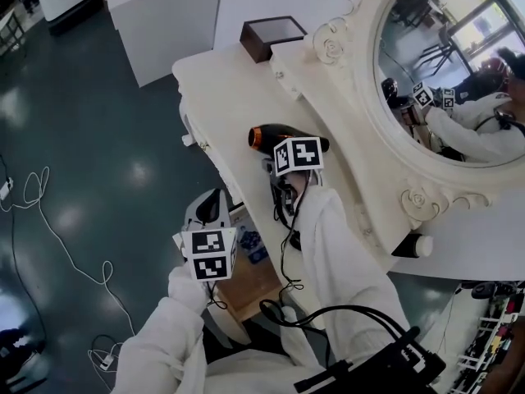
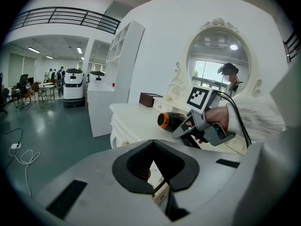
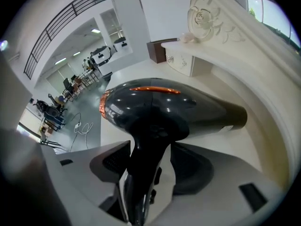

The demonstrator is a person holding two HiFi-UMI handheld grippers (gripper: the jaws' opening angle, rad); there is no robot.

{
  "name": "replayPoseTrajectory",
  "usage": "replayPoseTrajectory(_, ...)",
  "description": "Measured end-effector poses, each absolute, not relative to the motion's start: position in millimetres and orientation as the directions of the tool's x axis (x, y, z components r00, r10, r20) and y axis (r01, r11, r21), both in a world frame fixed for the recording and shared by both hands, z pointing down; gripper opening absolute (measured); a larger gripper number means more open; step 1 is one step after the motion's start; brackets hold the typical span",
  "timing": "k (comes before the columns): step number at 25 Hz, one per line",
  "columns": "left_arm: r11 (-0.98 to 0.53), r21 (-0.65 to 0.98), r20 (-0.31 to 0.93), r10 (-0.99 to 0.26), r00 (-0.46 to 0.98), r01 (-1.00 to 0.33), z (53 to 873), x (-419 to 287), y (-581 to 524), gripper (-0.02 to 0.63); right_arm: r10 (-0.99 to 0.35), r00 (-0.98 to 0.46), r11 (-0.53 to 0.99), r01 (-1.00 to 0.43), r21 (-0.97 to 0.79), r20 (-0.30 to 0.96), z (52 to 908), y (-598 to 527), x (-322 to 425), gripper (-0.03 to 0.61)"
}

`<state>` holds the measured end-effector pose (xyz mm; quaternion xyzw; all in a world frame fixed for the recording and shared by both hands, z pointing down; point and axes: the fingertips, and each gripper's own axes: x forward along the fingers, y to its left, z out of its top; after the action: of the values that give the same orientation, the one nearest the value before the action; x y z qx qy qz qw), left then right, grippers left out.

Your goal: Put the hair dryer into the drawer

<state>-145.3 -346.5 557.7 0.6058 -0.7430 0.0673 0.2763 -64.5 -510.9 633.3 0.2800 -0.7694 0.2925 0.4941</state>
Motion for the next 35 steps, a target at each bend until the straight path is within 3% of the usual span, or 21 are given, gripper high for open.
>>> replayPoseTrajectory(6, 0.267, 0.226, 0.515, -0.849, -0.118, -0.937, 567.3, -148.5, -336.4, -0.005, -0.213, -0.267, 0.675, -0.736, -0.056, 0.94, 643.9, -511.7, -62.9, 0.301)
replayPoseTrajectory(11, 0.262, 0.226, 0.525, -0.844, -0.109, -0.938, 569.9, -144.8, -335.0, -0.005, -0.245, -0.282, 0.668, -0.743, -0.049, 0.928, 643.5, -512.1, -62.6, 0.279)
replayPoseTrajectory(19, 0.25, 0.202, 0.512, -0.851, -0.115, -0.947, 553.3, -148.1, -330.2, -0.005, -0.271, -0.401, 0.66, -0.739, -0.134, 0.875, 630.0, -492.7, -61.4, 0.23)
replayPoseTrajectory(35, 0.192, 0.17, 0.418, -0.902, -0.106, -0.967, 485.3, -153.7, -320.3, -0.005, -0.375, -0.588, 0.717, -0.674, -0.178, 0.716, 521.1, -443.0, -58.2, 0.225)
